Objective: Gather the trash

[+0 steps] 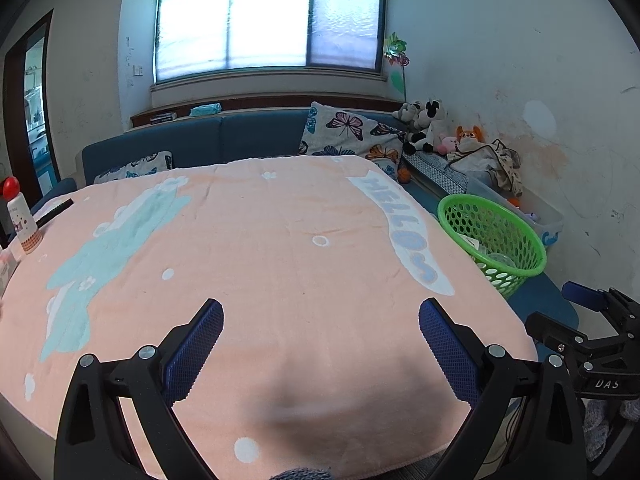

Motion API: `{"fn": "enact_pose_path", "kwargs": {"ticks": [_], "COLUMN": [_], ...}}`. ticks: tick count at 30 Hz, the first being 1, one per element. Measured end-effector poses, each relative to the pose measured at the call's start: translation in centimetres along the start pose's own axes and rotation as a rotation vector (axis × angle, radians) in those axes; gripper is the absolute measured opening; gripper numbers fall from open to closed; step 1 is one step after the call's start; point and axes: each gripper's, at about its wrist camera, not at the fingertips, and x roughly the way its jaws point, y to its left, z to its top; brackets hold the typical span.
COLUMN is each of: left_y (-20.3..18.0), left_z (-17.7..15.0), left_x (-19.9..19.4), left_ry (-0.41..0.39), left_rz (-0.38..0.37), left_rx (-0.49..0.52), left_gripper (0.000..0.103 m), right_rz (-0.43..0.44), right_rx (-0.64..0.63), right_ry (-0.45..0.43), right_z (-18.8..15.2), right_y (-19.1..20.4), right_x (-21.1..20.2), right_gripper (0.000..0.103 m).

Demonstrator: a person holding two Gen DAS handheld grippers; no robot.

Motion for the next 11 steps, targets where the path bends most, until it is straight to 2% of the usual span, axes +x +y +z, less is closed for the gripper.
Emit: {"fn": "enact_pose_path", "kwargs": {"ticks": [11], "left_y": [-0.03], "left_z": [-0.03], "left_x": [0.1], "left_ry": [0.014], "left_rz": [0.007], "left_rx": [-0.018], "left_gripper": [0.095], "right_rz": [0.002], "right_rx": [0.004], "right_ry": [0.001], "right_z": [0.03], "right_y": [-0.24], "right_x": [0.08], "right_gripper": [0.098]}}
